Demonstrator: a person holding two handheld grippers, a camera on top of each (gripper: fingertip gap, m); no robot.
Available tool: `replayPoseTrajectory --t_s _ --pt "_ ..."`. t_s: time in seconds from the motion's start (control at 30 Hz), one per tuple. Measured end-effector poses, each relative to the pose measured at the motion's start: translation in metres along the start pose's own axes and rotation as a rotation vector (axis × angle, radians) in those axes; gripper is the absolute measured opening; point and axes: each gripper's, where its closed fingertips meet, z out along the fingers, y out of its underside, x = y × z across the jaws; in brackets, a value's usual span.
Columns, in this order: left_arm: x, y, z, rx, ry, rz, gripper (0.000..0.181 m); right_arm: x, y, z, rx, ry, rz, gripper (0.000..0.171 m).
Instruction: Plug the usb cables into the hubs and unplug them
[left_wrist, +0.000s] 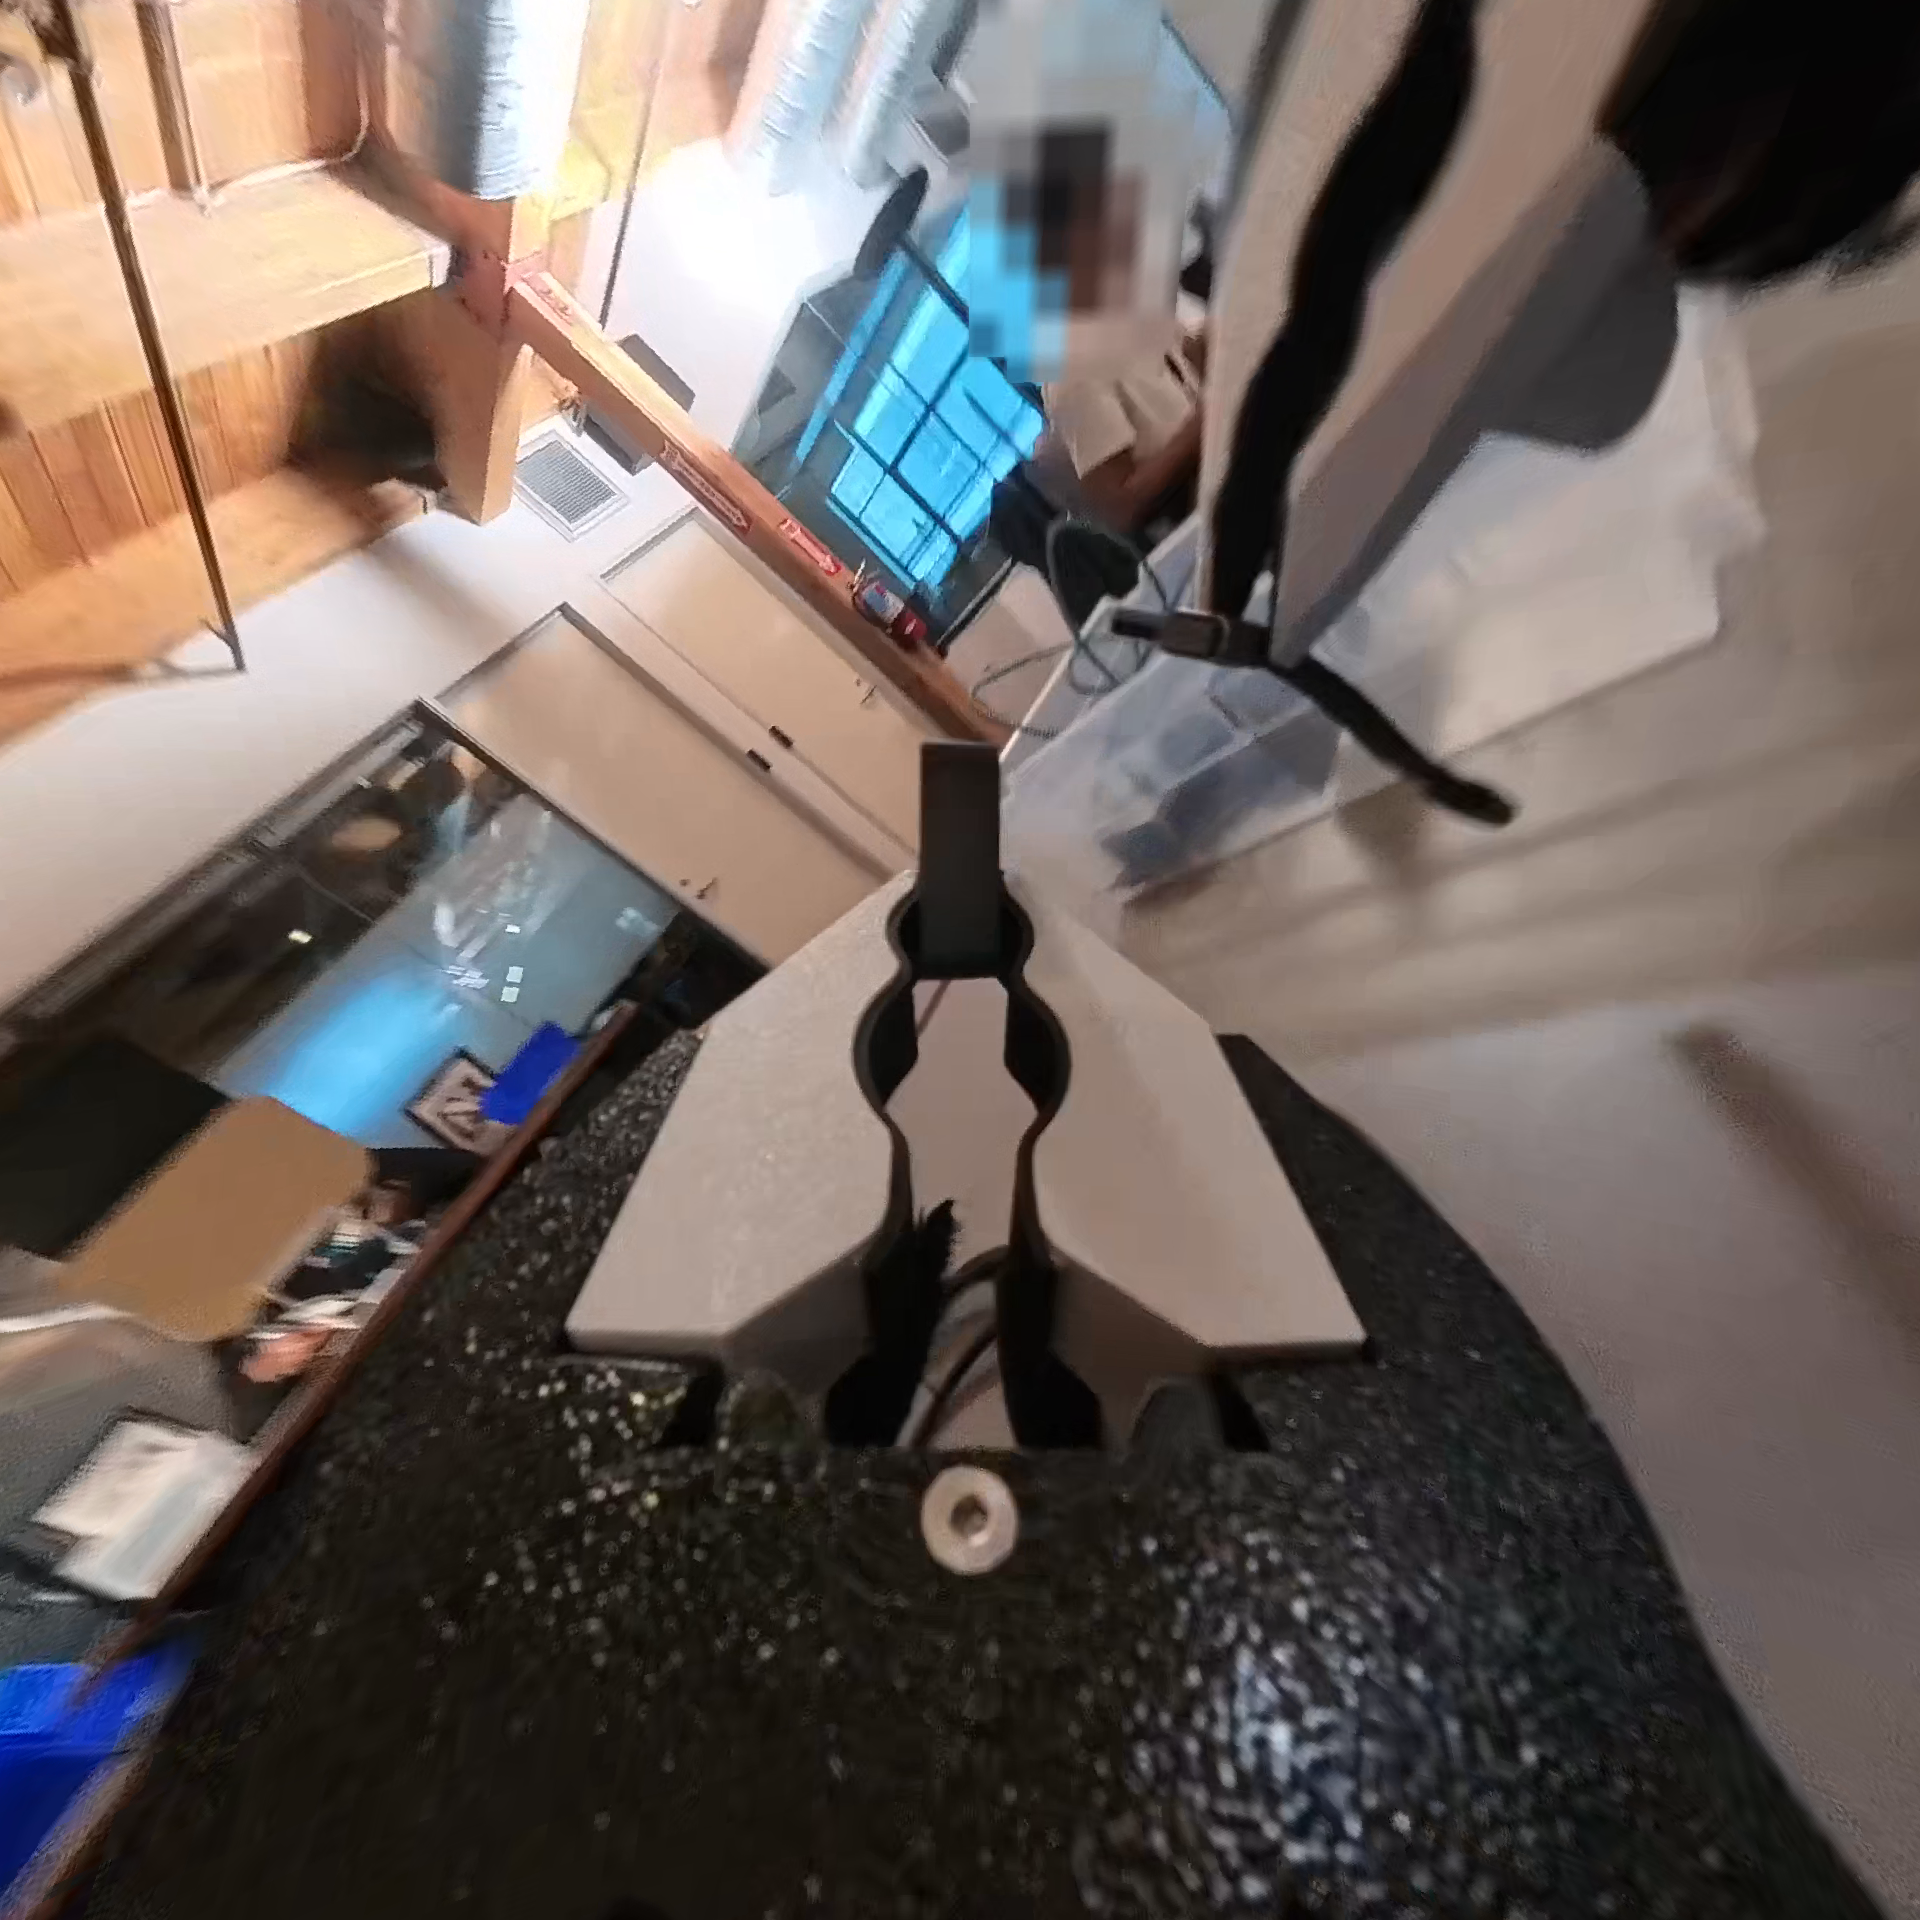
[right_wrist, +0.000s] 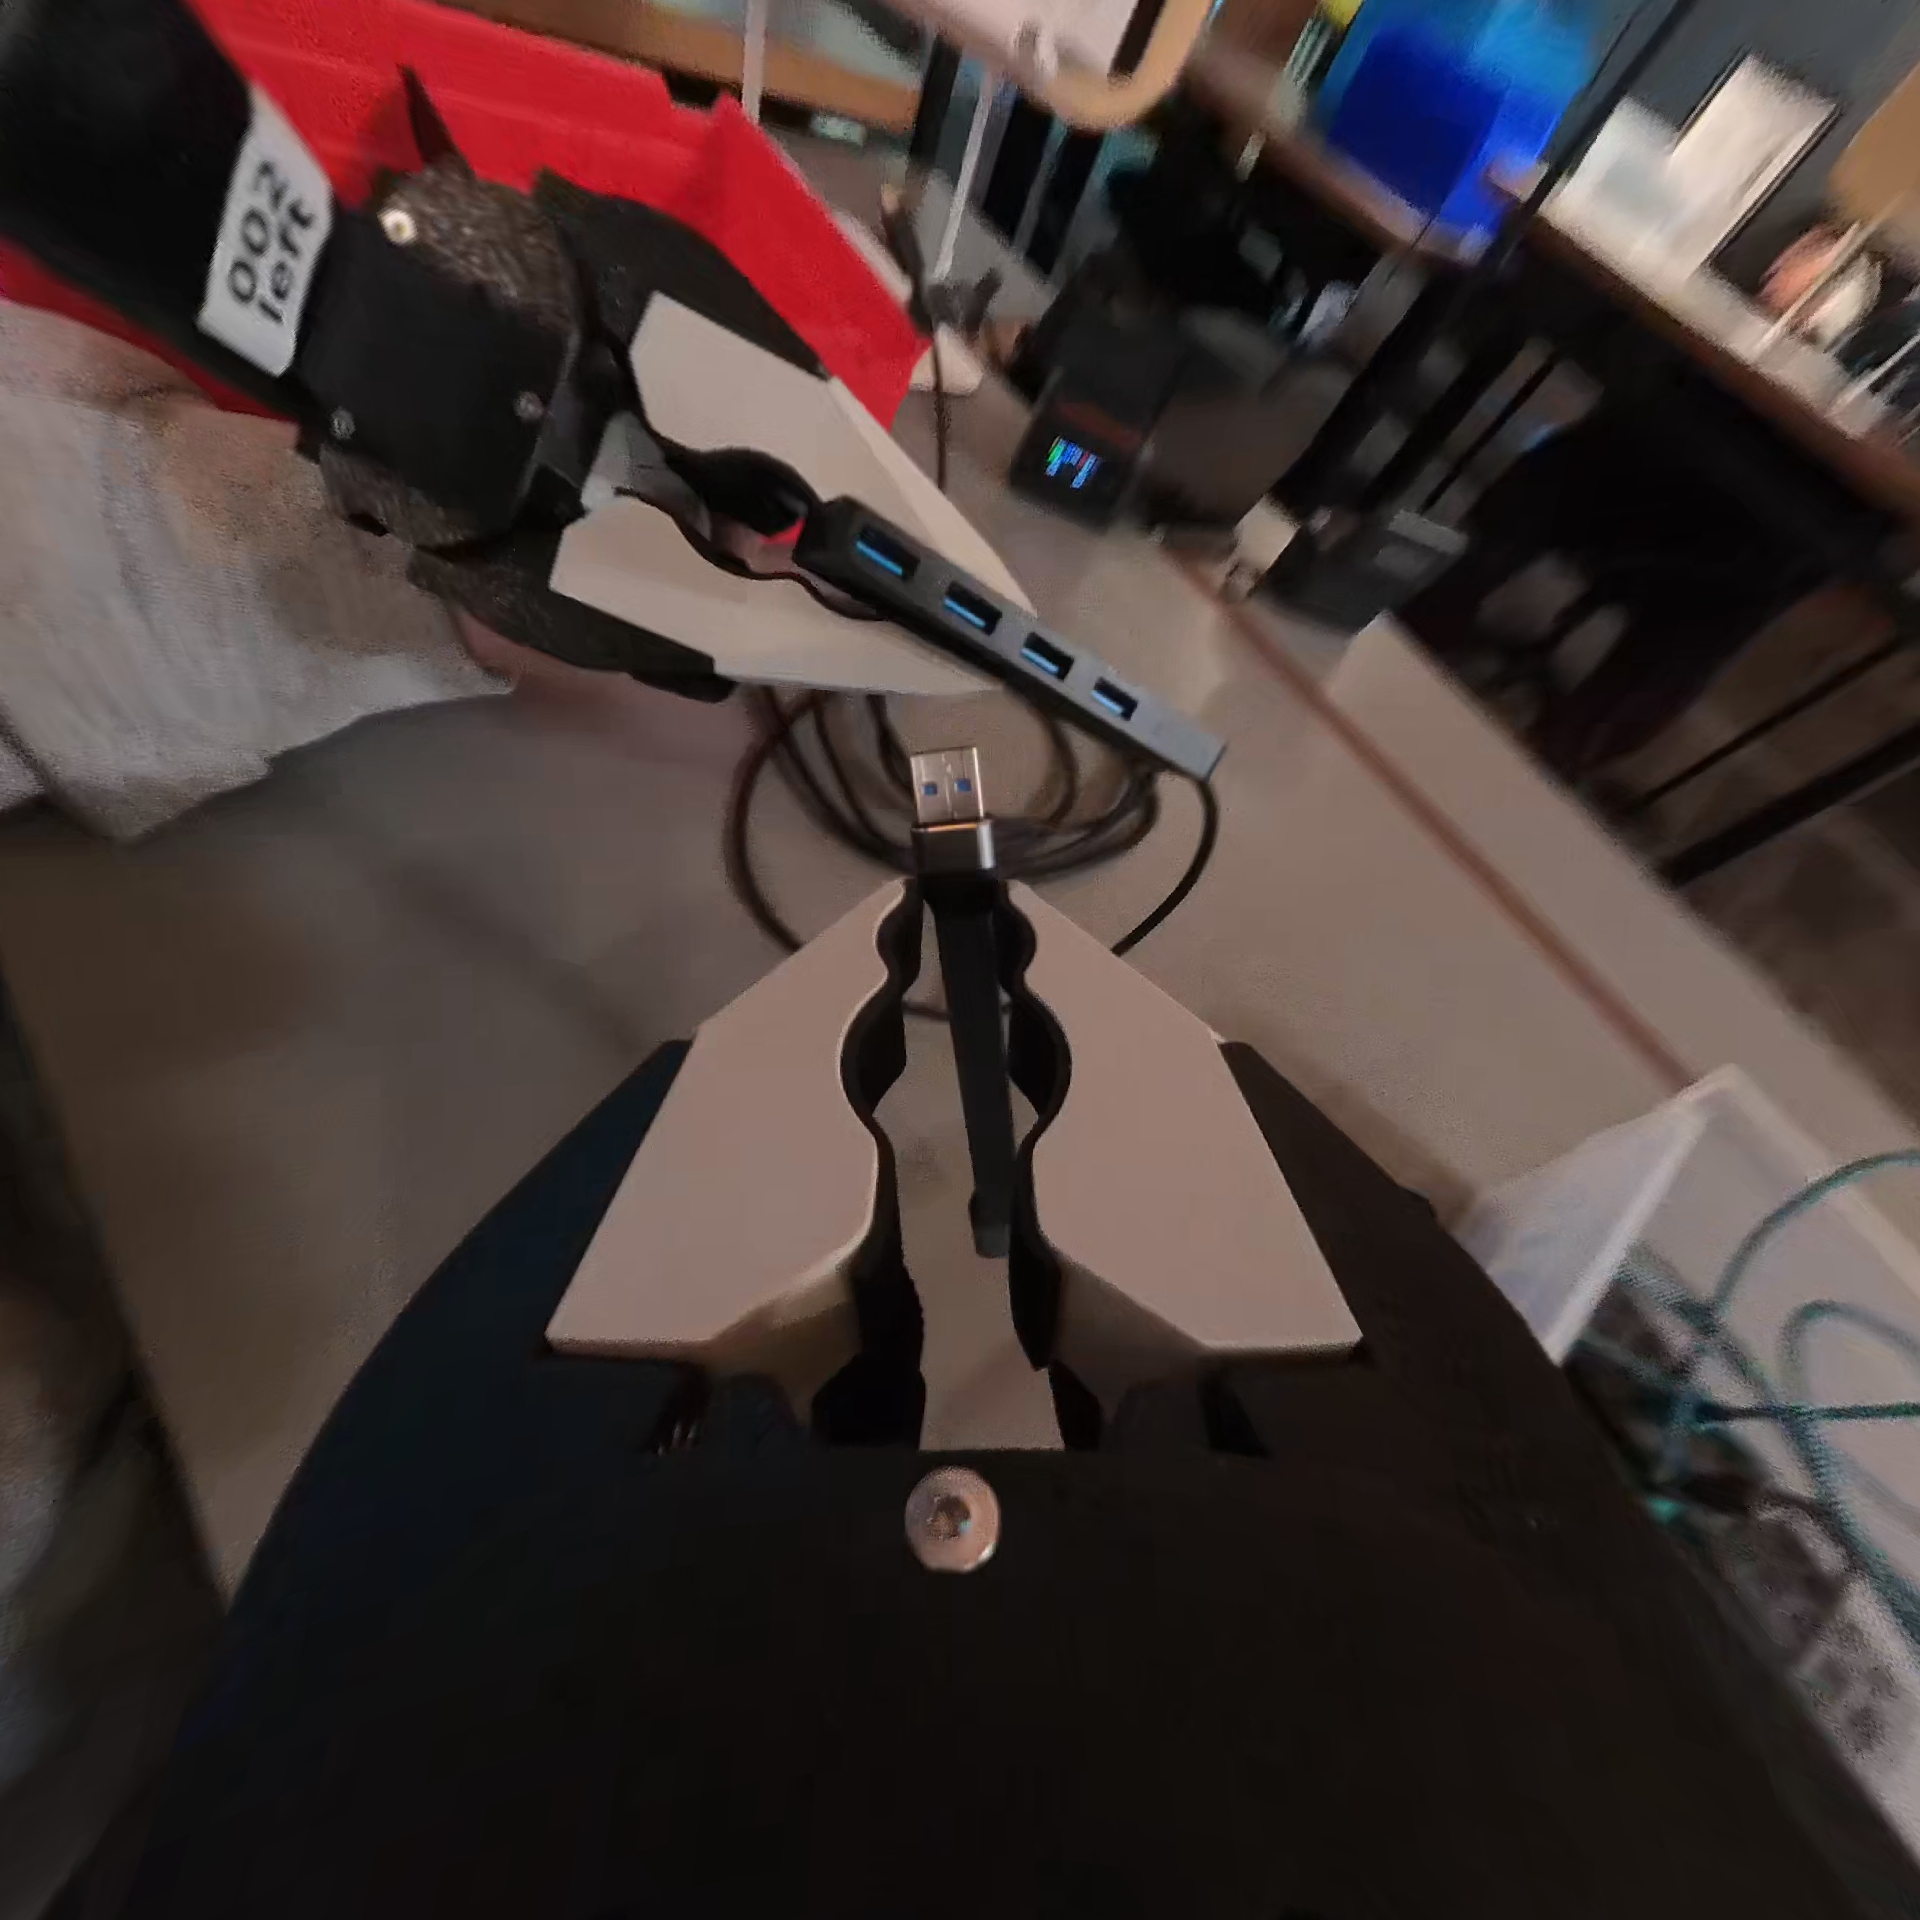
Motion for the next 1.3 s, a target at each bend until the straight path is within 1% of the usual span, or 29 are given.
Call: replayPoseTrajectory --t_s 0.07,0.13,0.23,0.33,0.43,0.57,0.67,0.7,0.77,1.07,1.3 --pt "0.012 0.006 0.003 -0.068 0.005 0.202 0.009 -0.005 0.009 0.002 -0.064 -0.073 0.088 0.011" --pt "0.027 0.011 0.006 -0.099 0.022 0.363 0.008 -0.005 0.015 0.002 -0.101 -0.095 0.134 0.011" --pt "0.038 0.020 0.007 -0.128 0.038 0.471 0.009 -0.008 0.028 -0.001 -0.202 -0.146 0.206 0.011" --pt "0.041 0.026 0.000 -0.152 0.046 0.471 0.009 -0.016 0.045 0.003 -0.310 -0.213 0.273 0.011" --pt "0.049 0.037 -0.015 -0.193 0.078 0.501 0.008 -0.029 0.057 0.013 -0.372 -0.293 0.300 0.011" --pt "0.064 0.045 -0.034 -0.224 0.124 0.567 0.009 -0.047 0.062 0.028 -0.390 -0.383 0.297 0.011" --pt "0.073 0.048 -0.041 -0.227 0.153 0.577 0.009 -0.059 0.061 0.041 -0.374 -0.424 0.289 0.011" --pt "0.076 0.049 -0.042 -0.229 0.161 0.582 0.009 -0.063 0.064 0.043 -0.392 -0.444 0.283 0.012" --pt "0.078 0.050 -0.042 -0.231 0.170 0.594 0.009 -0.065 0.068 0.045 -0.417 -0.450 0.264 0.012" --pt "0.086 0.053 -0.040 -0.242 0.185 0.674 0.009 -0.066 0.067 0.042 -0.400 -0.483 0.344 0.011" --pt "0.089 0.054 -0.039 -0.240 0.197 0.704 0.009 -0.069 0.072 0.043 -0.429 -0.489 0.333 0.012"
